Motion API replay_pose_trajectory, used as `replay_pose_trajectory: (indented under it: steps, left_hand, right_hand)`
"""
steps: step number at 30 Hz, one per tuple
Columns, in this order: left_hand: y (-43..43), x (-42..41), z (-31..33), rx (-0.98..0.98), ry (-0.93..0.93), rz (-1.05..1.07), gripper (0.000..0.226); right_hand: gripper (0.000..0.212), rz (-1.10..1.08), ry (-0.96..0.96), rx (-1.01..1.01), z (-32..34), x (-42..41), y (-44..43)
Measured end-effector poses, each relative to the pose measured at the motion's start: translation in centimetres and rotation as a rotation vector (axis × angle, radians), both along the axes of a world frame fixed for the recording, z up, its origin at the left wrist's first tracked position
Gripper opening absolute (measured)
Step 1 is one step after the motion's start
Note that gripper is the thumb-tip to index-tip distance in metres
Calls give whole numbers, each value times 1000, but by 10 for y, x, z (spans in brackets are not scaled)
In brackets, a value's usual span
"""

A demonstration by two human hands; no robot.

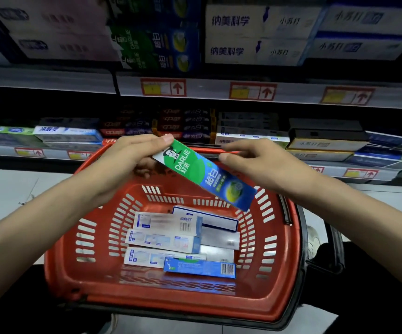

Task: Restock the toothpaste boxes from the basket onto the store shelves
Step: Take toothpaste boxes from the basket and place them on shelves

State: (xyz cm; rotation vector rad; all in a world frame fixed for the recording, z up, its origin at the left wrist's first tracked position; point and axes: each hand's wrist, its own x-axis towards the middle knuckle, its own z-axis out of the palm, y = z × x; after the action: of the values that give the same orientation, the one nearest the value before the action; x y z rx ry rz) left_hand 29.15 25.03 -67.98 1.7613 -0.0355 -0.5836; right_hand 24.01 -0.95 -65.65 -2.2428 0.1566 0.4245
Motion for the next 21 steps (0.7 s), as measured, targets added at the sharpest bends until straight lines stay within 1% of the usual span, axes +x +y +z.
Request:
replay_pose_trajectory:
  steps: [3, 4, 6, 8, 9, 11, 12, 14, 16, 18, 21]
  left_hand:
    - [6, 1, 3, -109, 63, 144, 31]
    - [5, 0, 4, -146, 90, 186, 28]
    - [5, -3, 7, -225, 139, 243, 26]
    - [6, -5, 10, -293, 161, 265, 31]
    - [6, -6, 11, -310, 163, 262, 38]
    - [7, -8, 13, -311, 161, 235, 50]
    - [7, -10, 14, -311, 160, 210, 50]
    - [6, -13, 15, -319, 180, 177, 43]
    - [7, -15, 15, -341, 221, 176, 43]
    - [9, -16, 16, -361, 232, 173, 46]
    - [13, -12, 18, -428, 223, 172, 43]
  right_hand:
    - [28, -181, 18, 32, 3, -1, -7]
    - [29, -248, 51, 89, 4, -2, -7]
    - [43, -365, 172, 287, 7, -5, -3]
    - [53, -412, 272, 463, 12, -9, 2]
    - [57, -435, 296, 532, 14, -10, 3]
    - [62, -487, 313, 675, 15, -11, 4]
    - [63, -513, 306, 747, 15, -10, 5]
    - [56, -587, 256, 847, 16, -9, 6]
    - [42, -656, 231, 907, 18, -10, 7]
    - [32, -676, 234, 932, 20, -12, 9]
    - [24, -683, 208, 957, 22, -12, 11]
